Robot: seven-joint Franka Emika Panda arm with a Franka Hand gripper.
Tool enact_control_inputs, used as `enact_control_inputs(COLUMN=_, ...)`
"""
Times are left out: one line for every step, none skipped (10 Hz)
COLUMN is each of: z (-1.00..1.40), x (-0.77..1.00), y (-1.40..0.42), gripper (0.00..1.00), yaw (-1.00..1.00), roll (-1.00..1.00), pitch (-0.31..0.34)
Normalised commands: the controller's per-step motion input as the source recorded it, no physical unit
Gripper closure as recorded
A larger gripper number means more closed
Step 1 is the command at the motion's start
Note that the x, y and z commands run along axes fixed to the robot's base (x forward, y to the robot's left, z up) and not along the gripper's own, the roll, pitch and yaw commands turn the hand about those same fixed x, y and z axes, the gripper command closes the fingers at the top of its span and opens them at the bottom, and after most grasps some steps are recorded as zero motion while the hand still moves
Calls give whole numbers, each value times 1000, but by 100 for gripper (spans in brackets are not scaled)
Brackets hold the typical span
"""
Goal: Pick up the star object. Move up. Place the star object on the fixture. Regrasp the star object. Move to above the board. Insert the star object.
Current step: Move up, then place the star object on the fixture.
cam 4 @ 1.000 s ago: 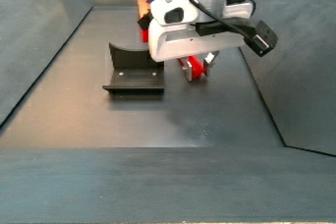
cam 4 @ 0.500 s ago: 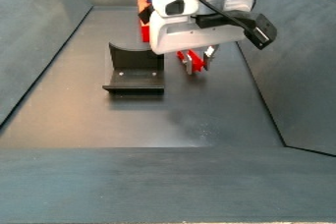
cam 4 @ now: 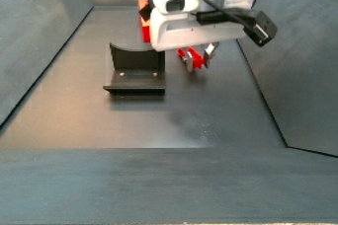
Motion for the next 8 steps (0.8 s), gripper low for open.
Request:
enact_control_inputs(z=750, x=-21, y=15, gripper=100, yaw=17, roll=2, pitch=17)
enact_control_inputs(z=575, x=-20, y=11, gripper=100, yaw=13, roll=2, pitch=32)
enact_control_inputs(z=420, x=-18, y=8, gripper=100, yaw=11, roll=3, pitch=38)
enact_control_inputs(z=310, x=-20, y=7, gripper=100, yaw=9, roll=4, pitch=37)
enact_control_inputs(z=1000, x=0, y=0, gripper=100, yaw=0, roll=0, pitch=0)
enact_control_inputs(z=1000, x=-3, y=-2, gripper=100, yaw=-2, roll=0, pitch=19)
enact_control_inputs(z=1000, x=-9, y=-2, gripper=100, yaw=-2, roll=0, pitch=25)
enact_control_inputs(z=1000, x=-13, y=-2, gripper=100, yaw=-3, roll=1, pitch=28)
